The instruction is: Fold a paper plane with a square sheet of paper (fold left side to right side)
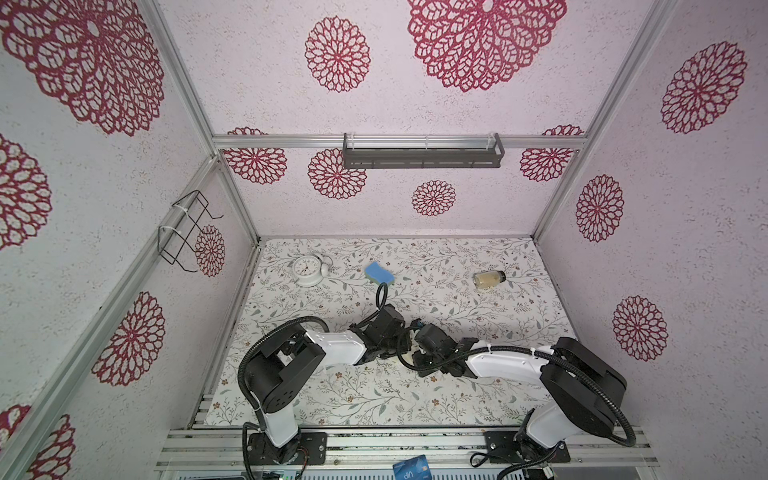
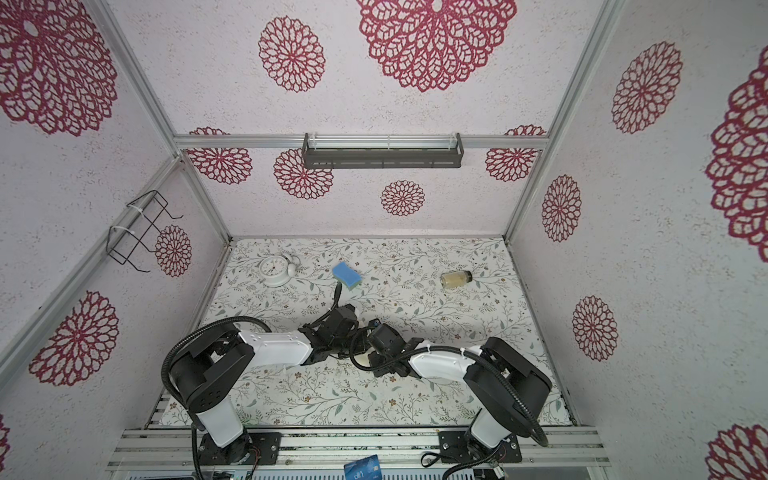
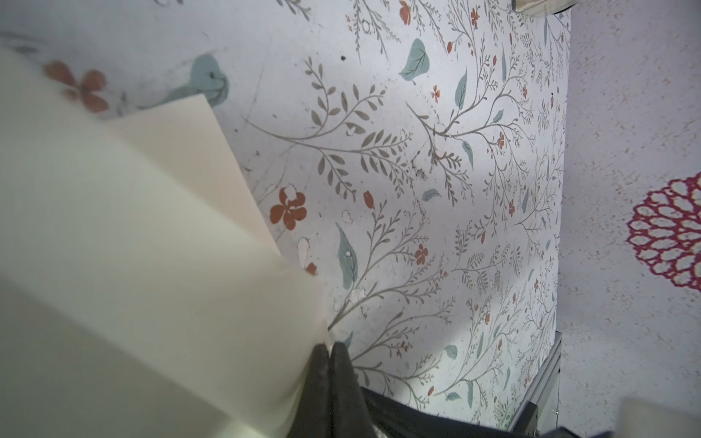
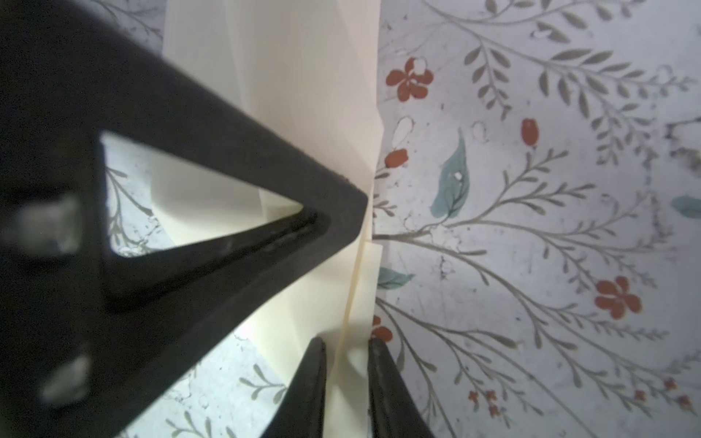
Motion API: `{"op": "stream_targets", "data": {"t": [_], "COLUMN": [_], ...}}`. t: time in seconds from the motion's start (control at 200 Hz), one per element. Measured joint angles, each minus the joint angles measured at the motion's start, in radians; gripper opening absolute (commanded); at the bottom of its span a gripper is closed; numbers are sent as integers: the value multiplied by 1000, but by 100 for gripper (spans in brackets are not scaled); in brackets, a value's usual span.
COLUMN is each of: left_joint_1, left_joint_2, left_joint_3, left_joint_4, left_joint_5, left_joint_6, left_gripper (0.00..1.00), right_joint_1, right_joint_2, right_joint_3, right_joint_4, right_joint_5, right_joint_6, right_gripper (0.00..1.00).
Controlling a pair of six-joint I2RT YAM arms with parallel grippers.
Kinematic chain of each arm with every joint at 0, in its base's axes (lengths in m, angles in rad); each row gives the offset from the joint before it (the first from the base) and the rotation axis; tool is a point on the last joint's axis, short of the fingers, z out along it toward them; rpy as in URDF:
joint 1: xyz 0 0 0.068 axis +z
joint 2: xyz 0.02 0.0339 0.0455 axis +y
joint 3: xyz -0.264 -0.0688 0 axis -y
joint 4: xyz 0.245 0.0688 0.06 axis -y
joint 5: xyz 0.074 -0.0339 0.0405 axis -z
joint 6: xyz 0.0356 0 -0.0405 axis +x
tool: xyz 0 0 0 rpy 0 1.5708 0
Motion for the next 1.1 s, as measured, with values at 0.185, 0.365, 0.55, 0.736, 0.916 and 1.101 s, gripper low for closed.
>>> {"op": "stream_targets", "data": {"t": [0.185, 0.365, 0.55, 0.736, 0.916, 1.101], "left_joint_1": [13, 12, 2, -3, -3, -3], "left_joint_2": [-63, -124, -126, -81, -11, 10], "left_joint_3": [-8, -62, -88, -64, -29, -27], "left_joint_4": [-22, -16, -19, -8, -14, -13], "left_joint_5": [2, 4, 6, 5, -8, -20], "left_joint_6": [7, 7, 15, 47, 76, 76], "left_gripper": [0, 0, 0, 0, 0, 0], "right_joint_1": [-24, -42, -48, -52, -58, -71], "right_joint_2": [-1, -4, -5, -6, -9, -34], "right_joint_3": [-8, -16, -19, -26, -31, -40], "right_joint_4": [18, 31, 38, 51, 57, 32], "right_joint_5": [-44, -81, -95, -106, -118, -145], "right_joint_6": [8, 18, 24, 25, 27, 40], "right_gripper": [19, 17, 17, 17, 18, 30]}}
